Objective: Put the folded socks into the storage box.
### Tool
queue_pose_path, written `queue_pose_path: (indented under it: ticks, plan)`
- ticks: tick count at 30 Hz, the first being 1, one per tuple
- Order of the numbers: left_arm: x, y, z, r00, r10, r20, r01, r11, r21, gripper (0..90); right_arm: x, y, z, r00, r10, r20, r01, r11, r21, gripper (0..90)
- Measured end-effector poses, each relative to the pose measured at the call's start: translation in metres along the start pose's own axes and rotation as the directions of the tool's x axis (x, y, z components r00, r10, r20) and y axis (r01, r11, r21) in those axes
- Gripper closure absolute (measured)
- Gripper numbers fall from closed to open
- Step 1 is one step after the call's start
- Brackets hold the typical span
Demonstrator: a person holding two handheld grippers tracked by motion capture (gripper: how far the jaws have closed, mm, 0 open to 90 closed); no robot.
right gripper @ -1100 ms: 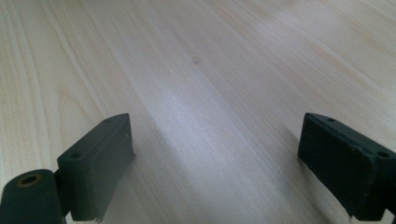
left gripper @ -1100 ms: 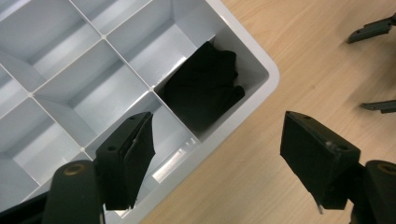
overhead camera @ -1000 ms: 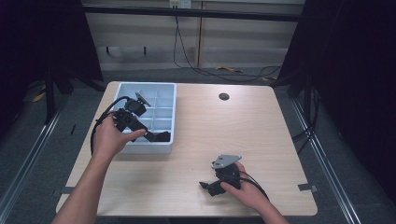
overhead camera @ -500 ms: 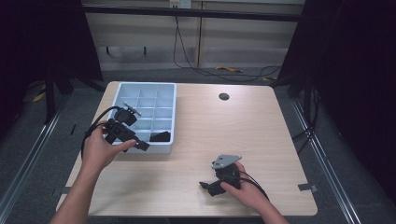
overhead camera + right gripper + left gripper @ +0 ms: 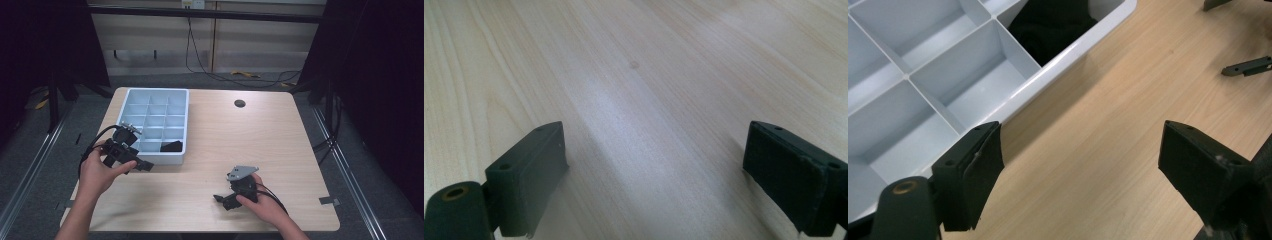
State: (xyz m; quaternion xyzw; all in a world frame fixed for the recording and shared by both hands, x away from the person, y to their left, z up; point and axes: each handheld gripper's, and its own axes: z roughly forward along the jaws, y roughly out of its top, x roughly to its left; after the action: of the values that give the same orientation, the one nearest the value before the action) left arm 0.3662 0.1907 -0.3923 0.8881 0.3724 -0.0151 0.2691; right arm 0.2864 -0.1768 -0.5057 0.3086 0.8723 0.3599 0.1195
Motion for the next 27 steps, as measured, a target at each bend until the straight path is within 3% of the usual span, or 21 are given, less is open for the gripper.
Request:
queue_pose_path:
  ticks: [13, 23, 27]
  plan:
    - [0.013, -0.036, 0.014, 0.9996, -0.028, -0.009, 0.028, 0.9995, 0.011, 17.6, 0.000, 0.000, 0.000, 1.0000, 0.000, -0.001, 0.000, 1.000, 0.001, 9.6]
    - [0.020, -0.054, 0.023, 0.9984, -0.056, 0.004, 0.056, 0.9984, -0.003, 17.6, 0.000, 0.000, 0.000, 1.0000, 0.000, -0.001, 0.000, 1.000, 0.001, 9.7]
    - [0.023, -0.057, 0.025, 0.9989, -0.046, -0.011, 0.046, 0.9989, 0.009, 17.6, 0.000, 0.000, 0.000, 1.0000, 0.000, 0.000, 0.000, 1.000, 0.002, 9.6]
